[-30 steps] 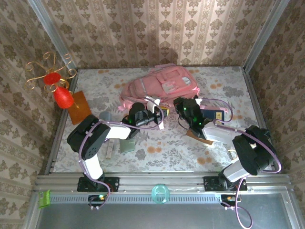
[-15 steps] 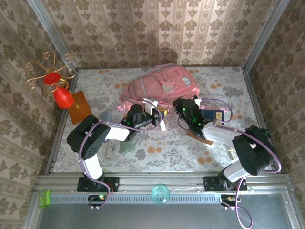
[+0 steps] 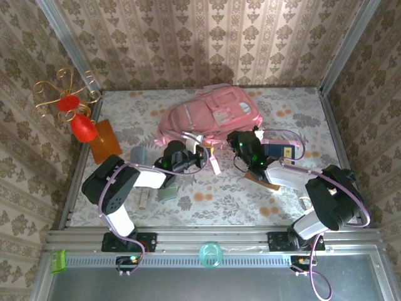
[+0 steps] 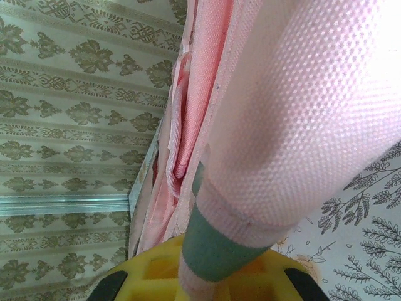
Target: Pack the student bag
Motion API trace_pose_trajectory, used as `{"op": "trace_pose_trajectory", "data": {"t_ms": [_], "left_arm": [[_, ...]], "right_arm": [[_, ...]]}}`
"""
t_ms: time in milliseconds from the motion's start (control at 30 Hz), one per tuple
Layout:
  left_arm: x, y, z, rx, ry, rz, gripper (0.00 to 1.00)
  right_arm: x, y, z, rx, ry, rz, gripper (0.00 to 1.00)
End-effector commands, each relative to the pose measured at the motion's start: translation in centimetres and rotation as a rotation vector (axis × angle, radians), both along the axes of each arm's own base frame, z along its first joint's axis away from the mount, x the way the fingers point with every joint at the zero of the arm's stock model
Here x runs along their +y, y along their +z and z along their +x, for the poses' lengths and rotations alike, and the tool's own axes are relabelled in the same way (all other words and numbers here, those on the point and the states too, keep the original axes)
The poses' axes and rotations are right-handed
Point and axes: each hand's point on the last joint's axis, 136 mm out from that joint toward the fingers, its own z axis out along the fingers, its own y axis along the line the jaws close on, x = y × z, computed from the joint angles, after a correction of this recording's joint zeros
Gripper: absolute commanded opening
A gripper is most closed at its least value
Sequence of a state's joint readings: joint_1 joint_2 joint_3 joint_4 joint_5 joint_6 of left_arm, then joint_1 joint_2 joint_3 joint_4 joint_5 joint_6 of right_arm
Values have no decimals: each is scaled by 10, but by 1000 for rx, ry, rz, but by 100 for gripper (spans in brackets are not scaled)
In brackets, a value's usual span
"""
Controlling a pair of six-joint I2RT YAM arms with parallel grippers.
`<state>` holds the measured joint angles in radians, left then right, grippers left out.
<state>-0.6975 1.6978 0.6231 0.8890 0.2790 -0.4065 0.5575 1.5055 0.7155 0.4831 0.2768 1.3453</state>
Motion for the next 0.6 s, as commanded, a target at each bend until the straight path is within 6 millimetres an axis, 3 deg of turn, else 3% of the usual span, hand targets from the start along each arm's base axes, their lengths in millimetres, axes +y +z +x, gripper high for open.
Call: {"op": "trace_pose_trajectory", "data": {"t_ms": [0, 233, 400, 567], "left_arm": [[30, -8, 21, -8, 144, 88, 0], [37, -8, 22, -56, 151, 155, 0], [11, 3, 9, -41, 12, 70, 0], [-1, 17, 0, 34, -25, -61, 27]], "right_arm": [[-18, 27, 8, -84, -90, -40, 0], [-18, 21, 6, -78, -83, -62, 0], [-6, 24, 11, -90, -38, -40, 0], [-5, 32, 13, -104, -37, -37, 0]]}}
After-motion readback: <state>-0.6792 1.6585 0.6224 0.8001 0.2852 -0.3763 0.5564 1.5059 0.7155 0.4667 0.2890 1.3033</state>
